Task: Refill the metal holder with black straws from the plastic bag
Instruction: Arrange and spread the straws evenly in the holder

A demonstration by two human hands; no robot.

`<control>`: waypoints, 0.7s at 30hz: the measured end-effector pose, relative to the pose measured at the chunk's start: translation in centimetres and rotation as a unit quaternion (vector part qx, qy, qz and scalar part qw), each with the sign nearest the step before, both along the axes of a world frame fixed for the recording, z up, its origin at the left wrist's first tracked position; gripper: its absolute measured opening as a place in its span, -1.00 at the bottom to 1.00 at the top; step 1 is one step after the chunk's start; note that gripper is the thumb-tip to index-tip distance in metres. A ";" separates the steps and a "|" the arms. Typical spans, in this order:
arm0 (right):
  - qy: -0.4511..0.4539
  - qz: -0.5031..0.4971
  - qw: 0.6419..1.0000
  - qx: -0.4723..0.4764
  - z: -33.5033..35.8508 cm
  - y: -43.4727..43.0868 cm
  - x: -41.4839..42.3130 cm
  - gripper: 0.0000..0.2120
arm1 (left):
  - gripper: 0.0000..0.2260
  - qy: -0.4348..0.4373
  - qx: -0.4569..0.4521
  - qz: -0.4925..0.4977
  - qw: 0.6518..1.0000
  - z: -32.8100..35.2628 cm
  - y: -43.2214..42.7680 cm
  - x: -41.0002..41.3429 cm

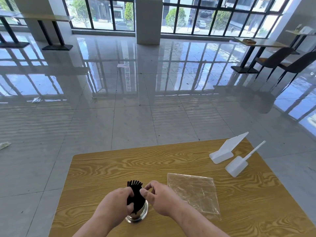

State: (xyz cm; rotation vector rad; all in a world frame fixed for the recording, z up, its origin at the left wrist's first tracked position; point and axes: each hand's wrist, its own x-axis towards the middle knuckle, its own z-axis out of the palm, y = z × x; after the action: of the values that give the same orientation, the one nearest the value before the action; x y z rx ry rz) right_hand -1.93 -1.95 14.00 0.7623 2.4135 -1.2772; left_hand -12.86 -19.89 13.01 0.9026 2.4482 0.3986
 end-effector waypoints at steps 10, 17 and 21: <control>0.028 -0.004 0.999 0.016 0.3 -0.3 0.1 -0.63 | -0.89 0.031 0.004 0.006 0.999 2.0 0.3 -0.6; 0.034 -0.014 0.999 0.021 0.1 -0.5 0.1 -0.71 | -0.94 0.051 -0.006 -0.003 0.999 3.8 0.6 -1.4; 0.042 -0.023 0.999 0.022 -0.3 -0.5 0.0 -0.73 | -0.90 0.050 -0.008 0.004 0.999 4.8 0.9 -1.7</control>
State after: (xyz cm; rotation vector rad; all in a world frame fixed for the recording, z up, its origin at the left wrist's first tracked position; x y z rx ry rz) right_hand -1.89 -2.41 13.73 0.7964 2.5118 -1.3015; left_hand -14.56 -19.01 17.85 0.9272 2.5425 0.3423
